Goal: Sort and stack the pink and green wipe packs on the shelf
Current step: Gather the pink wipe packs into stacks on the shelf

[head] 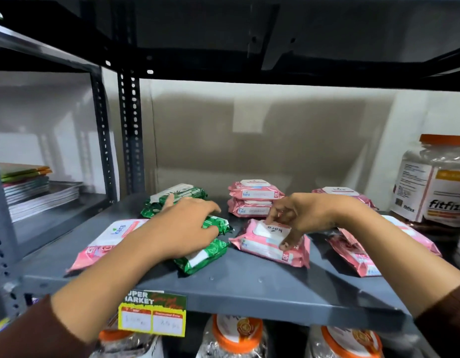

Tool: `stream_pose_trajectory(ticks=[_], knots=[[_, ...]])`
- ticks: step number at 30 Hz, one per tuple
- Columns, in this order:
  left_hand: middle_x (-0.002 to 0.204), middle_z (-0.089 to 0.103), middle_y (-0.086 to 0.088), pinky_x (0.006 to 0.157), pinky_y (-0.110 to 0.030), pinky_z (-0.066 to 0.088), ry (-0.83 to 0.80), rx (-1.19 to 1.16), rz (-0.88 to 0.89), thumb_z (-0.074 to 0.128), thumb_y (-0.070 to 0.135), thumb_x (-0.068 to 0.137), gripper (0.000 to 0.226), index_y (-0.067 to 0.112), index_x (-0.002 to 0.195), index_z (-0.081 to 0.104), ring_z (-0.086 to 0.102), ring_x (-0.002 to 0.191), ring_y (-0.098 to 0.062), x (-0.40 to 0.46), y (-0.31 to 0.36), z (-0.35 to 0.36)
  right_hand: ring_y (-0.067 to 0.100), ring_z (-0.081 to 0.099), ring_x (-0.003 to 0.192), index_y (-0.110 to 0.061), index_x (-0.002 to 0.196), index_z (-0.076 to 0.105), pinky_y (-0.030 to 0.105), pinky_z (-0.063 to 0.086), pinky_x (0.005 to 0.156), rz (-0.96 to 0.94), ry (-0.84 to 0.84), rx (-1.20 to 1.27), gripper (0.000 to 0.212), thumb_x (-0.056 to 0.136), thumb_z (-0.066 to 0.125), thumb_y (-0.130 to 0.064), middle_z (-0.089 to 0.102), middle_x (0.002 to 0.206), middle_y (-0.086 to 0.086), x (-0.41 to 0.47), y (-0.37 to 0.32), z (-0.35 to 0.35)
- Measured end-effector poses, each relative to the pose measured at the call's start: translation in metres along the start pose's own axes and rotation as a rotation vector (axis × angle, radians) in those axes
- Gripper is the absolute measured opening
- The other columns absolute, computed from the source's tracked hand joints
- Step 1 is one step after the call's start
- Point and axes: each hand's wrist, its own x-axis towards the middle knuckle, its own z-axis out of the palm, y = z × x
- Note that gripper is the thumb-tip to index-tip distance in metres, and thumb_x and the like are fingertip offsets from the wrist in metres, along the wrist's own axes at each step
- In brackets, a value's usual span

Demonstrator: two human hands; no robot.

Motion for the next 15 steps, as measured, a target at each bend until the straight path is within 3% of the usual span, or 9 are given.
stream_pose_trajectory(ticks=[2, 5, 7, 9, 11, 13, 15], knots=[[0.134, 0.060, 0.007, 0.115, -0.038, 0.030, 0.143, -0.036, 0.080, 0.050, 0.030, 0.087, 0.044, 0.029, 0.131, 0.058, 0.050, 0.126, -0.013, -0.005, 0.012, 0.003, 0.023, 0.077, 0.075, -0.023, 0.099, 0.070, 0.038, 0.063, 0.077, 0.080, 0.049, -0.092, 0.051, 0.056, 0.089, -0.044, 0.079, 0.088, 0.006, -0.008, -0.006, 0.000], [0.092, 0.071, 0.011, 0.080, -0.025, 0.052, 0.235, -0.287, 0.100, 0.057, 0.032, 0.081, 0.023, 0.027, 0.098, 0.072, 0.063, 0.079, -0.003, -0.017, 0.042, 0.011, 0.023, 0.066, 0.047, -0.001, 0.103, 0.065, 0.024, 0.055, 0.047, 0.145, -0.012, -0.107, 0.049, 0.075, 0.081, -0.038, 0.077, 0.068, 0.012, -0.017, -0.015, -0.003], [0.075, 0.070, 0.008, 0.069, -0.029, 0.056, 0.198, -0.362, 0.039, 0.060, 0.048, 0.073, 0.026, 0.027, 0.083, 0.071, 0.065, 0.068, -0.007, -0.019, 0.062, 0.020, 0.018, 0.066, 0.056, -0.015, 0.103, 0.062, 0.024, 0.053, 0.054, 0.137, 0.060, -0.156, 0.038, 0.074, 0.082, -0.030, 0.073, 0.072, -0.001, -0.019, -0.013, -0.008], [0.075, 0.069, 0.006, 0.068, -0.032, 0.057, 0.155, -0.301, -0.004, 0.062, 0.062, 0.066, 0.041, 0.024, 0.080, 0.067, 0.066, 0.072, -0.013, -0.018, 0.077, 0.030, 0.016, 0.068, 0.088, -0.034, 0.115, 0.059, 0.032, 0.055, 0.081, 0.100, 0.106, -0.249, 0.051, 0.069, 0.084, -0.028, 0.071, 0.099, -0.010, -0.024, -0.010, -0.010], [0.081, 0.070, 0.005, 0.066, -0.032, 0.055, 0.125, -0.219, -0.025, 0.068, 0.067, 0.062, 0.050, 0.022, 0.079, 0.060, 0.065, 0.077, -0.017, -0.016, 0.084, 0.035, 0.013, 0.067, 0.100, -0.040, 0.119, 0.062, 0.036, 0.053, 0.094, 0.029, 0.047, -0.178, 0.052, 0.074, 0.079, -0.021, 0.070, 0.110, -0.013, -0.027, -0.004, -0.006], [0.084, 0.070, 0.002, 0.065, -0.033, 0.054, 0.130, -0.173, -0.037, 0.070, 0.063, 0.064, 0.046, 0.020, 0.079, 0.059, 0.065, 0.079, -0.020, -0.012, 0.084, 0.038, 0.010, 0.068, 0.089, -0.038, 0.117, 0.065, 0.026, 0.054, 0.084, 0.023, 0.073, -0.125, 0.042, 0.080, 0.075, -0.021, 0.070, 0.097, -0.015, -0.034, 0.000, 0.002], [0.084, 0.071, -0.003, 0.066, -0.034, 0.055, 0.152, -0.133, -0.052, 0.070, 0.049, 0.072, 0.037, 0.015, 0.078, 0.060, 0.067, 0.081, -0.025, -0.004, 0.080, 0.041, 0.012, 0.062, 0.079, -0.033, 0.116, 0.068, 0.021, 0.048, 0.069, 0.038, 0.209, -0.121, 0.036, 0.080, 0.075, -0.031, 0.065, 0.084, -0.015, -0.036, 0.002, 0.011]])
